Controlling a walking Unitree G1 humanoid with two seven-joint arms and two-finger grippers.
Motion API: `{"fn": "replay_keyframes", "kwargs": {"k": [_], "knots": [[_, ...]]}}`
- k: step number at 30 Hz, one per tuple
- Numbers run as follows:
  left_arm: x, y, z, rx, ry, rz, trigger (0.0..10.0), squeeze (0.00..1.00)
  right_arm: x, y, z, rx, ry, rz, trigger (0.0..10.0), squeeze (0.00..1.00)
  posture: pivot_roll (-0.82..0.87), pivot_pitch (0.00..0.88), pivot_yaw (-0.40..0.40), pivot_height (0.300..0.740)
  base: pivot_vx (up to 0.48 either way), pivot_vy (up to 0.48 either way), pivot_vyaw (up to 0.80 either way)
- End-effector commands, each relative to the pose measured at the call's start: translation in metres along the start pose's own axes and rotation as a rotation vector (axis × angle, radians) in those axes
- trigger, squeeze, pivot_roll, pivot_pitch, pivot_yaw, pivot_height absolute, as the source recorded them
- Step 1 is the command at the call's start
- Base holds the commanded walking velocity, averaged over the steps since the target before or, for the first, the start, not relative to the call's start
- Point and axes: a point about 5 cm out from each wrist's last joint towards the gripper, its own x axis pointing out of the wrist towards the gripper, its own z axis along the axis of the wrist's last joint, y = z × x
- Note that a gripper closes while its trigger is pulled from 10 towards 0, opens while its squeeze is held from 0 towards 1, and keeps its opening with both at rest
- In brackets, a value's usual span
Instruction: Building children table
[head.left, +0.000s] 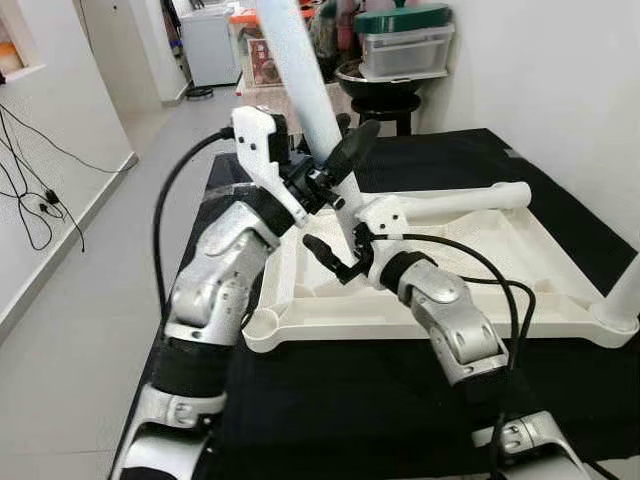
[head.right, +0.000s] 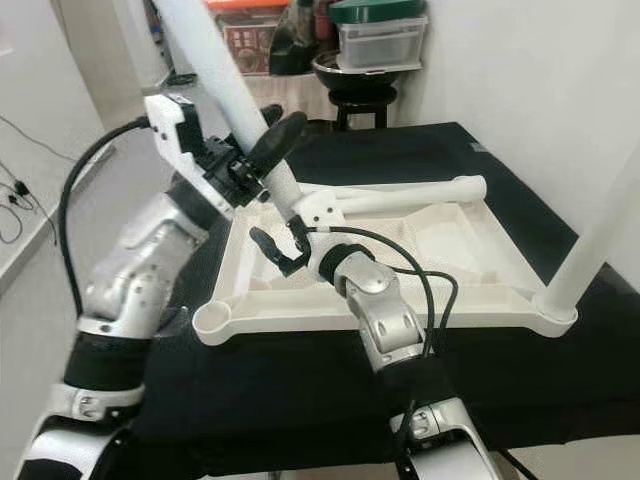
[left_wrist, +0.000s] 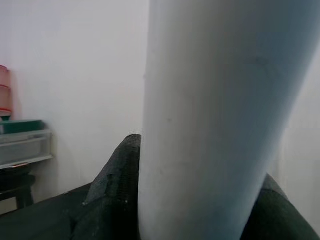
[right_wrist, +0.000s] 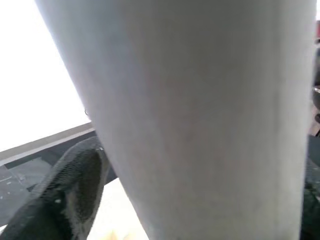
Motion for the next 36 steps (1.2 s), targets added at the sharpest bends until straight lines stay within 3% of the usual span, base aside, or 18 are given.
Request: {"fn": "replay_keyframes", "kwargs": {"k": [1,9,14,15,16,17,24,36], "knots": [[0.016,-0.05,-0.008,-0.19,-0.008,-0.385,0.0,0.0,0.007,0.015,0.001,-0.002,0.015,0.088,10.0,0.0,0.0,0.0,0.044,0.74,0.0,0.0,0.0],[0.019,-0.05,-0.001,-0.226,-0.045,-0.408,0.0,0.0,0.005,0.022,-0.002,-0.017,0.032,0.131,10.0,0.0,0.0,0.0,0.045,0.74,0.0,0.0,0.0],[0.022,-0.047,0.01,-0.288,-0.096,-0.423,0.0,0.0,0.008,0.017,-0.007,-0.053,0.06,0.082,10.0,0.0,0.0,0.0,0.041,0.74,0.0,0.0,0.0],[0.022,-0.047,0.011,-0.292,-0.099,-0.425,0.0,0.0,0.008,0.014,-0.01,-0.063,0.079,0.067,4.9,0.0,0.0,0.0,0.04,0.74,0.0,0.0,0.0],[0.022,-0.047,0.011,-0.292,-0.099,-0.425,0.0,0.0,0.008,0.014,-0.01,-0.063,0.079,0.067,4.9,0.0,0.0,0.0,0.04,0.74,0.0,0.0,0.0],[0.021,-0.047,0.012,-0.294,-0.099,-0.43,0.0,0.0,0.008,0.012,-0.012,-0.072,0.095,0.056,0.0,0.0,0.0,0.0,0.04,0.74,0.0,0.0,0.0],[0.021,-0.047,0.012,-0.301,-0.101,-0.444,0.0,0.0,0.007,0.011,-0.016,-0.072,0.117,0.053,0.0,0.0,0.0,0.0,0.042,0.74,0.0,0.0,0.0],[0.02,-0.045,0.007,-0.318,-0.075,-0.43,0.0,0.0,0.009,0.008,-0.006,-0.054,0.052,0.019,0.0,0.0,-0.01,0.0,0.043,0.74,0.0,0.0,0.0]]}}
